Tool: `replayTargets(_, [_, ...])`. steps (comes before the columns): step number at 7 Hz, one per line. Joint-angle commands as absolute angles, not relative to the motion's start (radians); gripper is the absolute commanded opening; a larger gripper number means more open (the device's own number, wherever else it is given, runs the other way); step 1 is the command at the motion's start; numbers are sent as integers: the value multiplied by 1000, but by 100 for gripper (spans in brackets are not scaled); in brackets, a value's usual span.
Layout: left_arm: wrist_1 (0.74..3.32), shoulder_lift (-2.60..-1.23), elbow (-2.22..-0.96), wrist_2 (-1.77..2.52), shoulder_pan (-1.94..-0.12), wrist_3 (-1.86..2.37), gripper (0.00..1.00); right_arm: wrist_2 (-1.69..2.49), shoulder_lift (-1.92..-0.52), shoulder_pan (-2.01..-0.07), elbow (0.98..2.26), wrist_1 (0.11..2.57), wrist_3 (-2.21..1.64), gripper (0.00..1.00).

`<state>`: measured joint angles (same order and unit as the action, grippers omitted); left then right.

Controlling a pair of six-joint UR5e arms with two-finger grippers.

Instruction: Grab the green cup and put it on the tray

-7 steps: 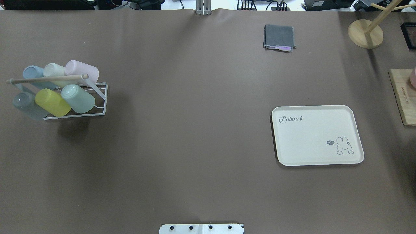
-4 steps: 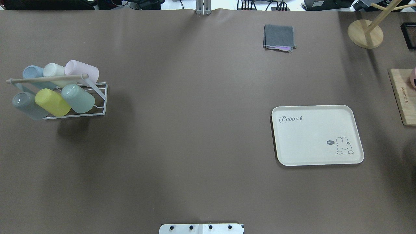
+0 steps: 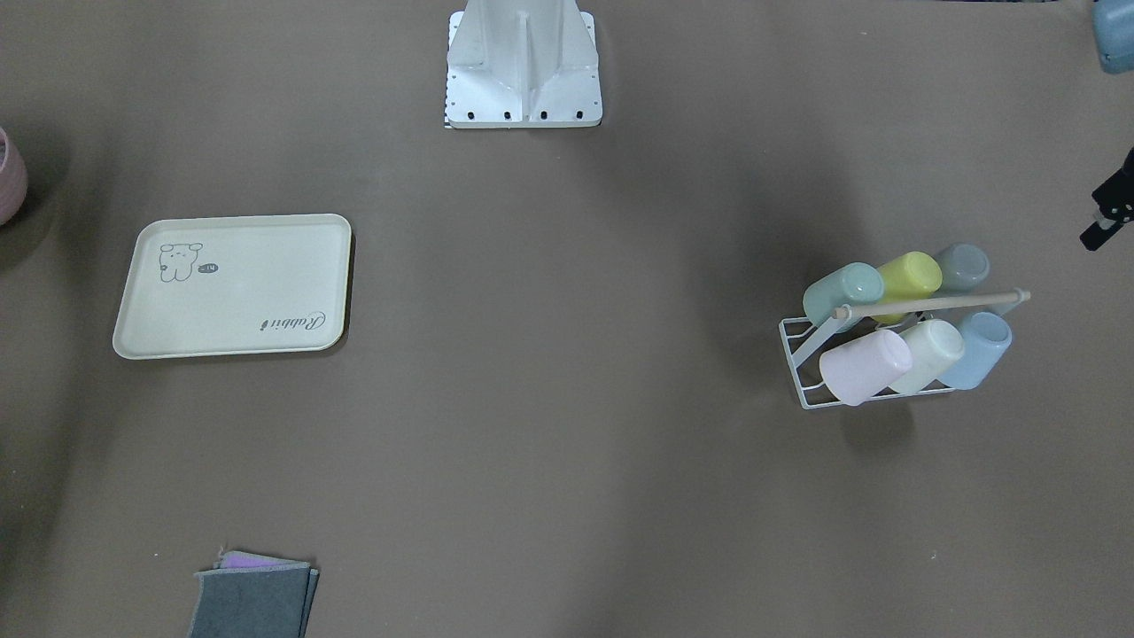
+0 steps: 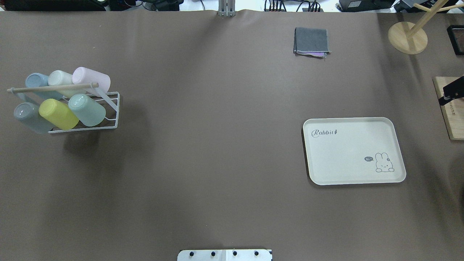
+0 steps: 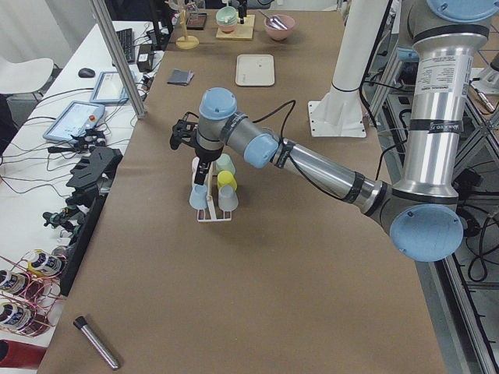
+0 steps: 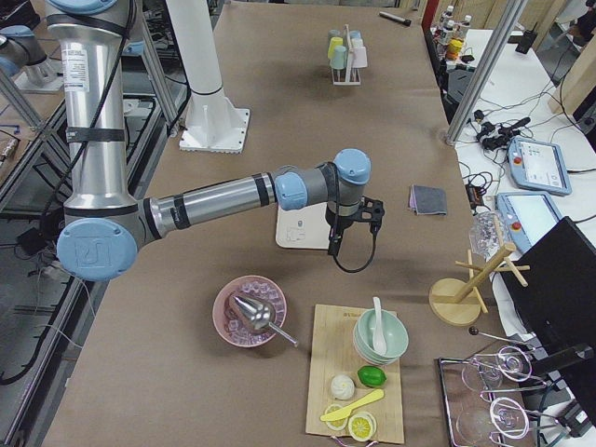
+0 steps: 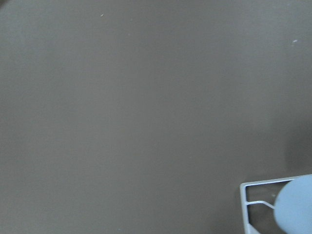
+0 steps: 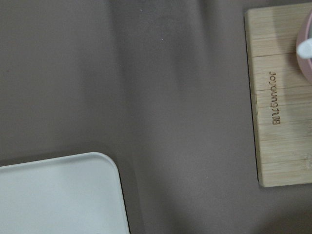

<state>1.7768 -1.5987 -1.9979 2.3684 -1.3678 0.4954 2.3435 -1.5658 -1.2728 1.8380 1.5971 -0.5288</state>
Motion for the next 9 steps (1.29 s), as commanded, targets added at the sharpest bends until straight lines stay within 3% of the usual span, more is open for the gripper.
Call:
replayTargets(1, [1778, -1571, -2103, 2365, -1278, 721, 98, 2341, -1566, -1221, 1839, 1595, -572, 98])
replayTargets(7, [1835, -1571, -2239, 2021, -972, 1197, 98, 2272, -1568, -1073, 1827, 1531, -737, 99])
replayTargets(9, [1833, -1534, -2299, 1806, -838, 1261, 98, 2258, -1554, -1042, 1717, 1395, -756, 98])
